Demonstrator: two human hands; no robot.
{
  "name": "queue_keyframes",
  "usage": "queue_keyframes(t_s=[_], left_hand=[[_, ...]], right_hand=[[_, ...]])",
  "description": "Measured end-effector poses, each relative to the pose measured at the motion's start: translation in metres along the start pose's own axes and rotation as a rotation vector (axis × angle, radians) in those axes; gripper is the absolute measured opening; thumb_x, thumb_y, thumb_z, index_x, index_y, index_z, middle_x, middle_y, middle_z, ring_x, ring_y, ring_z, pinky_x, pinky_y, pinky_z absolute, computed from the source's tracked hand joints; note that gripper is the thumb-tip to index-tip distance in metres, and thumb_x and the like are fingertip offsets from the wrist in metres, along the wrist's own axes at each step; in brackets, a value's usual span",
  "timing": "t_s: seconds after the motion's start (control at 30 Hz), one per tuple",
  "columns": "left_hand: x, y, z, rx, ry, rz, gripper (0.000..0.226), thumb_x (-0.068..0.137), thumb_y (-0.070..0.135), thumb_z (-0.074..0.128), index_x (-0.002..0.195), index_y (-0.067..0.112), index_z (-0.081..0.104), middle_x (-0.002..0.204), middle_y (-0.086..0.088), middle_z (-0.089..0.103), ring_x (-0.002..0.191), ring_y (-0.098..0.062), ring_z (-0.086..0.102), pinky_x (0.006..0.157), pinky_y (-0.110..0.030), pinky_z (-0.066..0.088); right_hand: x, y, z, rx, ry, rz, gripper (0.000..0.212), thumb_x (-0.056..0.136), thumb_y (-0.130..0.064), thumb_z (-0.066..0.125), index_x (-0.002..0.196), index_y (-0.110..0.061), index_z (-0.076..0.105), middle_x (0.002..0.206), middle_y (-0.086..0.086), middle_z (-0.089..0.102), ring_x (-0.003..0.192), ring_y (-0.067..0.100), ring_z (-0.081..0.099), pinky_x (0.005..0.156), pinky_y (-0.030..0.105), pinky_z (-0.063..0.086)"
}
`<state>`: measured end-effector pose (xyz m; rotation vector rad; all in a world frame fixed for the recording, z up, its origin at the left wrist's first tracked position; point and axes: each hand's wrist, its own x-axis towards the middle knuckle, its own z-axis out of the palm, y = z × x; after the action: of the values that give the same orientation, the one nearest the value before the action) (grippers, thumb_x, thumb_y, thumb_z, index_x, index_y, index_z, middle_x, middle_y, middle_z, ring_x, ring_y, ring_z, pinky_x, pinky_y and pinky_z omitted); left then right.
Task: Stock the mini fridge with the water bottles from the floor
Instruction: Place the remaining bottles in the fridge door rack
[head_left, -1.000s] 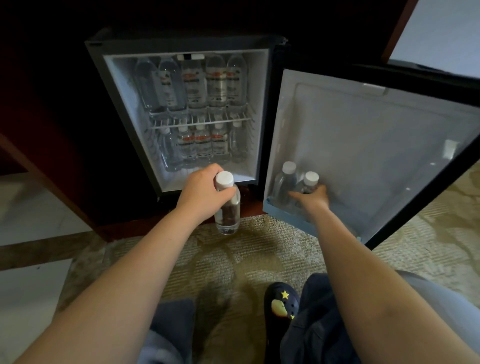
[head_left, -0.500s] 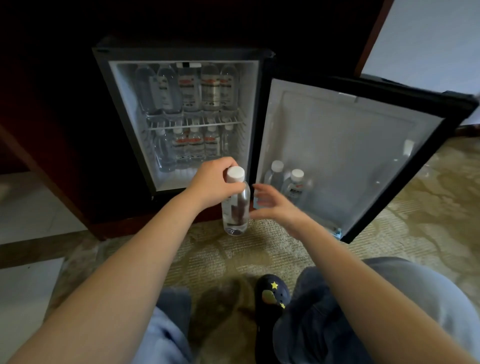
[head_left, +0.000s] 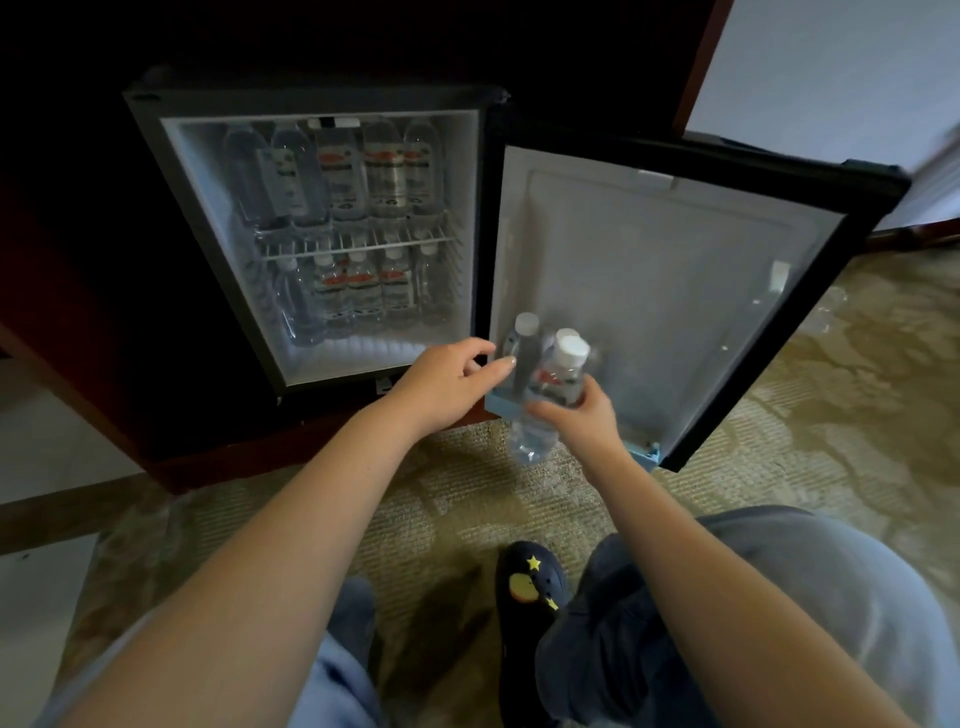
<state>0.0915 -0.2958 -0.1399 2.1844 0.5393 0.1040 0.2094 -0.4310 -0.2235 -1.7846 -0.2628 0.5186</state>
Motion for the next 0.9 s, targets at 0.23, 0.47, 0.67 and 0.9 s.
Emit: queue_keyframes(t_s=[0.23, 0.47, 0.67, 0.9], left_hand=[[0.014, -0.021, 0.005, 0.111, -0.078, -0.164, 0.057, 0.094, 0.052, 0.042, 0.139, 0.017, 0.042, 0.133, -0.007, 0.054, 0.118, -0.021, 0.052, 0.094, -0.03, 0.04], [0.023, -0.046, 0.004, 0.206, -0.161, -0.299, 0.07, 0.091, 0.046, 0.052, 0.148, 0.02, 0.023, 0.137, -0.007, 0.05, 0.123, -0.023, 0.05, 0.099, -0.032, 0.04], [0.023, -0.048, 0.001, 0.215, -0.148, -0.291, 0.073, 0.09, 0.046, 0.055, 0.149, 0.022, 0.02, 0.137, -0.007, 0.049, 0.123, -0.023, 0.048, 0.098, -0.03, 0.038], [0.018, -0.041, 0.003, 0.201, -0.141, -0.274, 0.072, 0.09, 0.042, 0.057, 0.149, 0.02, 0.022, 0.137, -0.008, 0.049, 0.125, -0.023, 0.048, 0.1, -0.032, 0.037]], right_hand=[[0.034, -0.001, -0.036, 0.093, 0.488, 0.023, 0.054, 0.075, -0.017, 0.069, 0.122, -0.019, 0.042, 0.111, 0.003, 0.057, 0.095, 0.022, 0.058, 0.085, 0.035, 0.048], [0.069, 0.017, -0.036, -0.014, 0.33, 0.107, 0.05, 0.069, -0.018, 0.073, 0.113, -0.023, 0.051, 0.114, 0.008, 0.06, 0.096, 0.025, 0.061, 0.086, 0.037, 0.051], [0.075, 0.026, -0.03, -0.104, 0.293, 0.176, 0.053, 0.071, -0.014, 0.074, 0.12, -0.015, 0.053, 0.109, 0.005, 0.064, 0.095, 0.024, 0.061, 0.083, 0.034, 0.049], [0.062, 0.029, -0.025, -0.16, 0.29, 0.271, 0.068, 0.078, -0.02, 0.074, 0.134, -0.008, 0.037, 0.13, 0.012, 0.053, 0.118, 0.032, 0.053, 0.099, 0.04, 0.044]])
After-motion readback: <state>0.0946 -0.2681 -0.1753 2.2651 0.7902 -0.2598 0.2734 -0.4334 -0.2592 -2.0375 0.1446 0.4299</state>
